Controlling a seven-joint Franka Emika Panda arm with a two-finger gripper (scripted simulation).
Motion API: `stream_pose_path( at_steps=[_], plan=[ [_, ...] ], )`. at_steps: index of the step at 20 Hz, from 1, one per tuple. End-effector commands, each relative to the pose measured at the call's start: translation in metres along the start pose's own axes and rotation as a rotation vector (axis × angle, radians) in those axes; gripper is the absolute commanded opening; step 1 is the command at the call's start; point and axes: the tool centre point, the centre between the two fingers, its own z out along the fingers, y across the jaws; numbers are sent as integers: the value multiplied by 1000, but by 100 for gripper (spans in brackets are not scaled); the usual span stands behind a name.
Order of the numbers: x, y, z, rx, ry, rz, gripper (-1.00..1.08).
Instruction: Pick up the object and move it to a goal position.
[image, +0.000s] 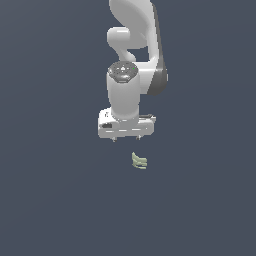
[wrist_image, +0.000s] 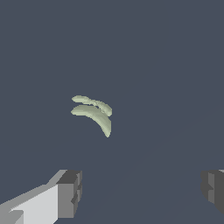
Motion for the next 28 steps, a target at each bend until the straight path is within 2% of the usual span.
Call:
stream_pose_path(
  at_steps=[1, 7, 28],
  plan=[
    [2, -2, 3, -3, -1, -42, 100],
    [10, -8, 15, -11, -4, -188, 100],
    [40, -41, 66, -22, -10, -830, 100]
  ],
)
